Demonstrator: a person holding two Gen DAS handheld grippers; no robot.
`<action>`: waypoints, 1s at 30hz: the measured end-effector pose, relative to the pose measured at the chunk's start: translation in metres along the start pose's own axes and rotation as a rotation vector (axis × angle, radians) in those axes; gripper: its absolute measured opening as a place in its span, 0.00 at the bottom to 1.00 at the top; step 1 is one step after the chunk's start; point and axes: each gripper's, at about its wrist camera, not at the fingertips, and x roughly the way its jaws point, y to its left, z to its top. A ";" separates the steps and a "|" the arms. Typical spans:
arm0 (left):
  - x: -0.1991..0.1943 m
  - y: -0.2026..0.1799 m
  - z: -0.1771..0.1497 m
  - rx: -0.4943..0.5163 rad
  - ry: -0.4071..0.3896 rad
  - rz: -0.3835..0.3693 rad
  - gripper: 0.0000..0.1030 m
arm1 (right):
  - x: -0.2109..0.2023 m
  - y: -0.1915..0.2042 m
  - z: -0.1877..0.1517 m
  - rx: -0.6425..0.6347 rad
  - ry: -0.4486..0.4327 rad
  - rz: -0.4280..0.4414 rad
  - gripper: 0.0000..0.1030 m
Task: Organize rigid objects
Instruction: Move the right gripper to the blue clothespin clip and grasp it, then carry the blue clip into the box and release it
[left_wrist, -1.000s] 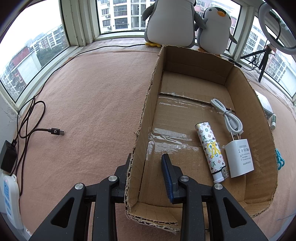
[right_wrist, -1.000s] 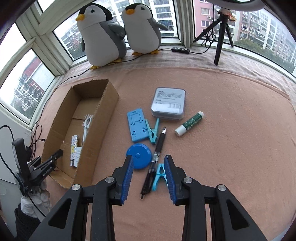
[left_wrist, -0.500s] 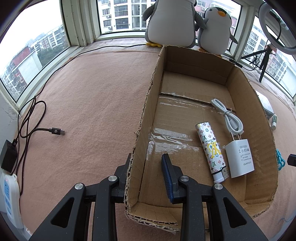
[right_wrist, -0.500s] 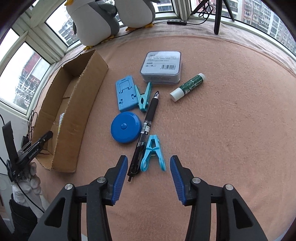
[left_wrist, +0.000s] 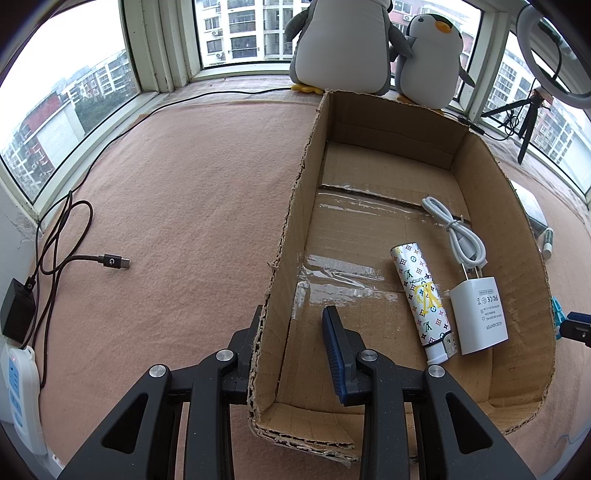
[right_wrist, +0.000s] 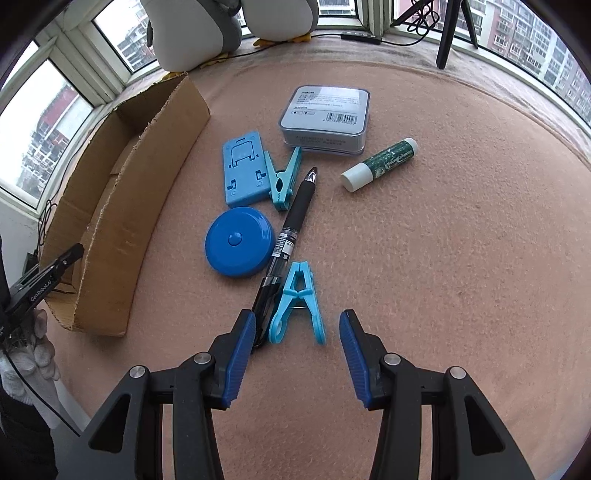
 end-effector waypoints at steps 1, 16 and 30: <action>0.000 0.000 0.000 0.000 0.000 0.000 0.30 | 0.001 0.001 0.000 -0.004 0.001 -0.005 0.42; 0.000 -0.001 0.000 0.000 0.000 0.000 0.30 | 0.008 -0.006 -0.001 -0.027 -0.005 -0.059 0.33; 0.000 0.000 0.000 0.003 0.000 0.000 0.30 | 0.010 -0.001 0.005 -0.054 -0.006 -0.093 0.28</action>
